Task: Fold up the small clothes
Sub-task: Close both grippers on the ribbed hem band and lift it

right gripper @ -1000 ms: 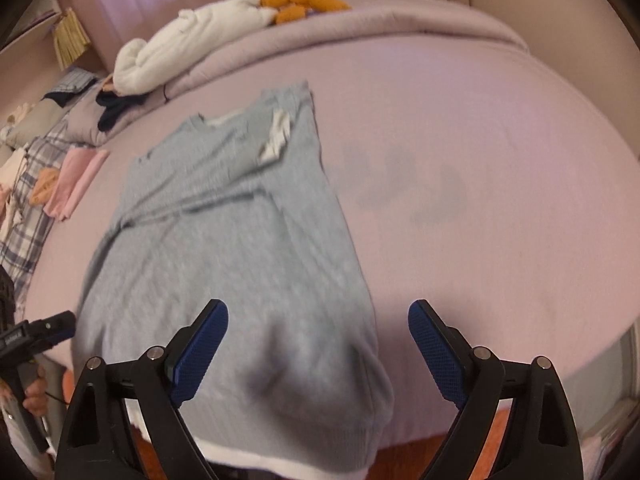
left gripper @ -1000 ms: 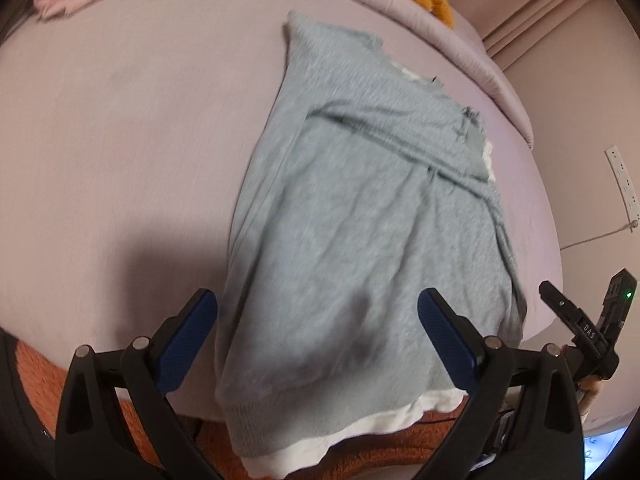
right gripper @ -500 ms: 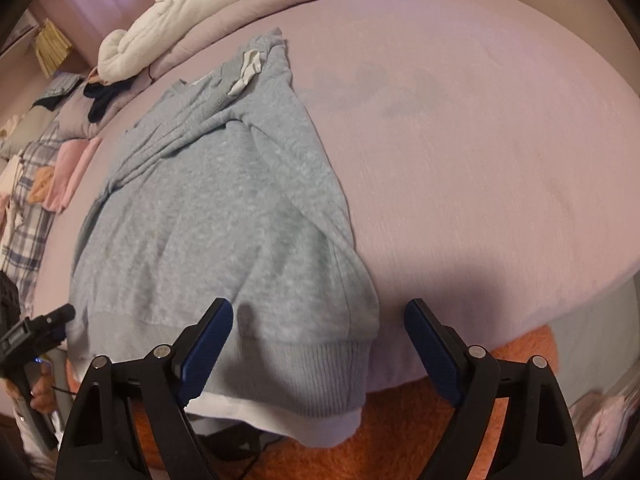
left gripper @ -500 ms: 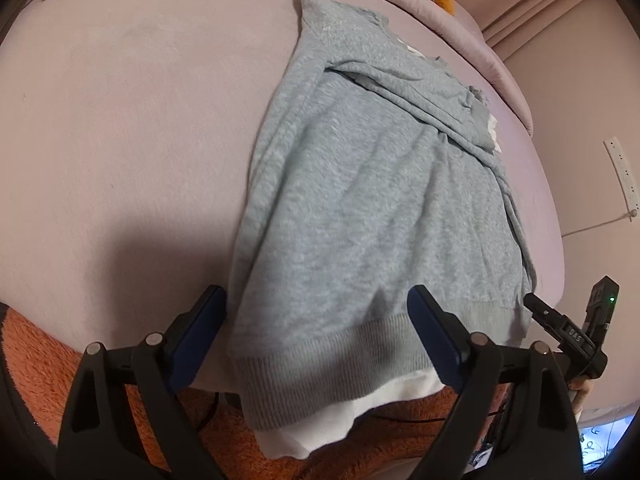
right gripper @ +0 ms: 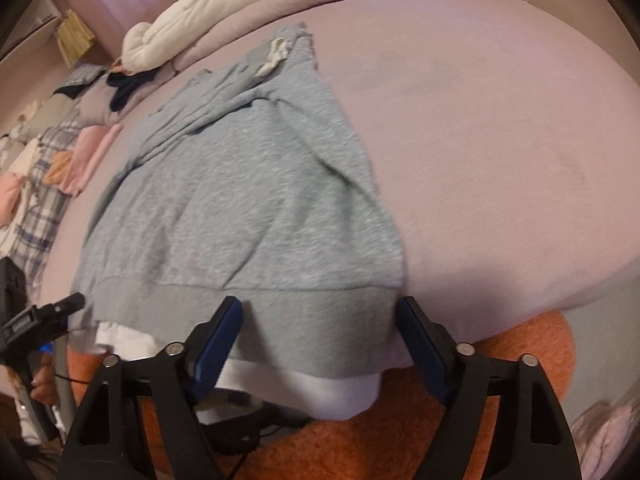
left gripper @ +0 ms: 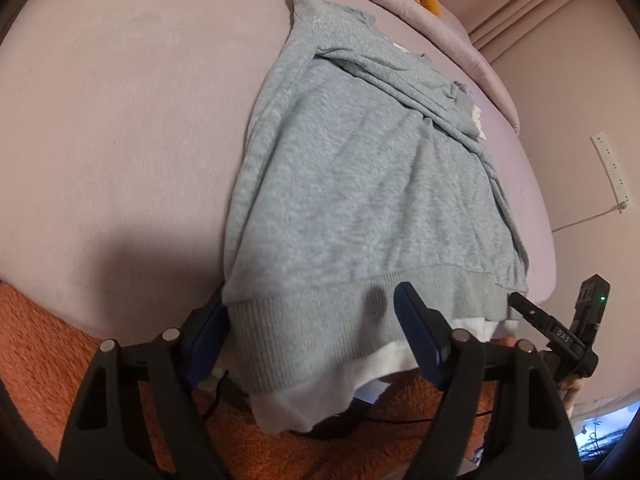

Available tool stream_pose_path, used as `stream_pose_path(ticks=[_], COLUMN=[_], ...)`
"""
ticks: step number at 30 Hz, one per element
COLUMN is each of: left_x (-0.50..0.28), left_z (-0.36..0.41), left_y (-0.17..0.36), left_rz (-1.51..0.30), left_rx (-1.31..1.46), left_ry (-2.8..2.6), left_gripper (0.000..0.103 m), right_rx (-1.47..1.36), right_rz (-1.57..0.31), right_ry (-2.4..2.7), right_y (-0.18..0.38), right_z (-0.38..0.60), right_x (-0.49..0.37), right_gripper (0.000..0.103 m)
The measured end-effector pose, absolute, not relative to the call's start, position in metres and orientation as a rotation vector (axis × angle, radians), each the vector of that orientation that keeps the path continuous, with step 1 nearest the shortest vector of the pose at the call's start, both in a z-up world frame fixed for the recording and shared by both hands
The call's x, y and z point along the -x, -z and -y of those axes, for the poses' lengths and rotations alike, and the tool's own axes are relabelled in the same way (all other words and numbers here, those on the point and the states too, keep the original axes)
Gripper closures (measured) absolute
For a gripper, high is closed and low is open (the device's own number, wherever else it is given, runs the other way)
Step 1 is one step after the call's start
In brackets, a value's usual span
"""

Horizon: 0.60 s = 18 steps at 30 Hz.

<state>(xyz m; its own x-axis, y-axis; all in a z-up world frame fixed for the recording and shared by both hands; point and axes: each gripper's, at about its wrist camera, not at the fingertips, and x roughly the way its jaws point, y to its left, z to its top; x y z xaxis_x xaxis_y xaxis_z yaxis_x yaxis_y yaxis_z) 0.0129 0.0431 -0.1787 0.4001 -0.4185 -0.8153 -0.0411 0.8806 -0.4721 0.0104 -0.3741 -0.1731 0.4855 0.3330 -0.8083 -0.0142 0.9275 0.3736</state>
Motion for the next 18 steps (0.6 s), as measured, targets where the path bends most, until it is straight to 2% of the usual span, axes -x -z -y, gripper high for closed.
stream_pose_path(ticks=[4,6,7,10,12,13,14,18], left_x=[-0.012,-0.014,-0.014,-0.012,-0.012,-0.012,-0.013,-0.014], left_z=[-0.046,-0.046,-0.044,-0.040,-0.036,-0.036,-0.036,-0.040], left_y=[0.182,0.181,0.180,0.179,0.179,0.180,0.181,0.175], left_rz=[-1.129,-1.131,-1.133,-1.130,-1.125,-1.124,-1.127,-1.147], left_rx=[0.523,0.531,0.526,0.501,0.498,0.500,0.500,0.561], left_ry=[0.257,0.250,0.246,0.244,0.249,0.244,0.244,0.216], left_gripper=[0.025,0.030,0.032,0.046,0.062,0.065,0.073,0.076], right_rx=[-0.351,-0.351,-0.350,-0.362,-0.337,-0.333,-0.348,-0.428], right_rz=[-1.041,-1.035,-1.031,-1.026,-1.026,-1.026,-1.032,-1.043], right_ry=[-0.243,-0.244,-0.248,-0.267,-0.270,-0.280,-0.296,-0.331], right_y=[0.175,0.174,0.173,0.175,0.173,0.172,0.171,0.169], right_z=[0.371,0.368,0.367,0.364,0.359,0.357,0.357,0.359], right_x=[-0.013,-0.014,-0.014,-0.015,-0.017,-0.017,-0.018,-0.018], right_gripper=[0.028,0.035,0.043,0.049,0.054,0.063,0.076,0.079])
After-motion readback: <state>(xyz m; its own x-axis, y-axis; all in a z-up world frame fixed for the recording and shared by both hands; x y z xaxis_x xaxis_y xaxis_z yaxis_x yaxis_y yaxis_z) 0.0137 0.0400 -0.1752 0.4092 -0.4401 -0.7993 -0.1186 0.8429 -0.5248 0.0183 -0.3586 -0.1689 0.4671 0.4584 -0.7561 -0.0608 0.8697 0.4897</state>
